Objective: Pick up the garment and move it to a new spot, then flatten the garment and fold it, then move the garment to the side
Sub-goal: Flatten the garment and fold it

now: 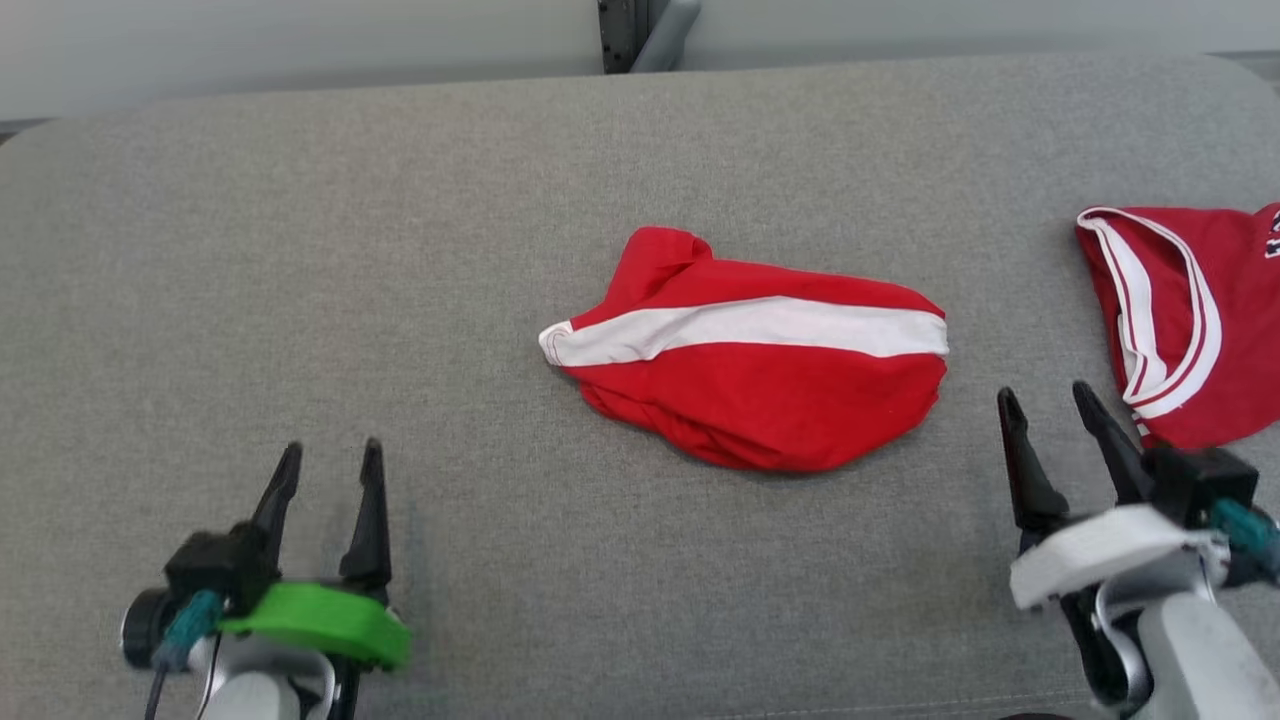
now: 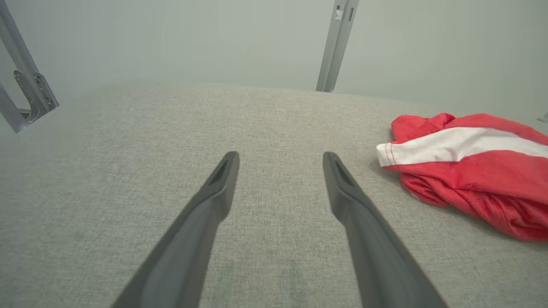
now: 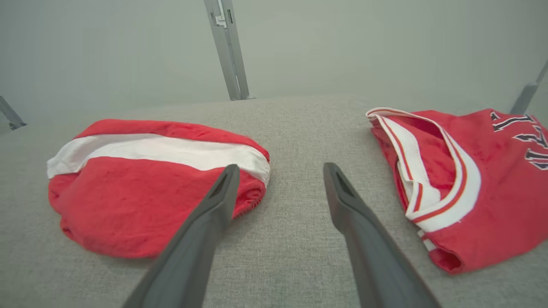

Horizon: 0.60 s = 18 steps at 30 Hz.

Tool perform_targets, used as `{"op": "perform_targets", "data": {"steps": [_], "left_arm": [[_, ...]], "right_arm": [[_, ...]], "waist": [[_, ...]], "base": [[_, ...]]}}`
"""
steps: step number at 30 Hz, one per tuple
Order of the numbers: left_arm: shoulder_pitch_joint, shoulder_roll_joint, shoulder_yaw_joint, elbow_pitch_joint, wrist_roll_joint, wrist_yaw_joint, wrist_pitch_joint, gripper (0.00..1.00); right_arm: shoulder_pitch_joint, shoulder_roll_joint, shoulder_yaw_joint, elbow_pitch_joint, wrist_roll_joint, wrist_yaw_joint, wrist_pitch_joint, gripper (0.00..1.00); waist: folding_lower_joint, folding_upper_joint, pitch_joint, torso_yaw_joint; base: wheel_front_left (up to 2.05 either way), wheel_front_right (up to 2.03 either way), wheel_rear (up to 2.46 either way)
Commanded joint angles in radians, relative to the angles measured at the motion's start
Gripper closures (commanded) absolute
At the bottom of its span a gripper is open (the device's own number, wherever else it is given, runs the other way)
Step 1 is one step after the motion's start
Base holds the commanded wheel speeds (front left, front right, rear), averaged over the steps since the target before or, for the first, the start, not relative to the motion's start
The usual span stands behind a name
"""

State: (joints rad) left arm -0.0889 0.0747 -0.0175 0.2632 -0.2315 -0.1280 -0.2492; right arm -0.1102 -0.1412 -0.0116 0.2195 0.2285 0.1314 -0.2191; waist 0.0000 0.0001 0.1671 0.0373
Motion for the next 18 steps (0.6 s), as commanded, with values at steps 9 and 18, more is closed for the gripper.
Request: {"op": "perform_targets", "data": {"steps": [9,18], "left_arm": [[-0.283,0.033,-0.172,0.089,-0.206,-0.004,0.275,0.00],[-0.397,0.034,-0.271,0.147,-0.252,-0.004,0.382,0.00]], "right_arm": [[-0.271,-0.154,0.158,0.110,0.233,-0.001,0.278,0.00],[-0.363,-0.200,0.278,0.221,0.371,-0.001,0.325,0.00]], "waist": [[0.0000,-0.0001,0.154,-0.002],[0.0000,-0.0001,0.193,0.020]], "base": [[0.00,0.00,0.00],[0.00,0.00,0.00]]}}
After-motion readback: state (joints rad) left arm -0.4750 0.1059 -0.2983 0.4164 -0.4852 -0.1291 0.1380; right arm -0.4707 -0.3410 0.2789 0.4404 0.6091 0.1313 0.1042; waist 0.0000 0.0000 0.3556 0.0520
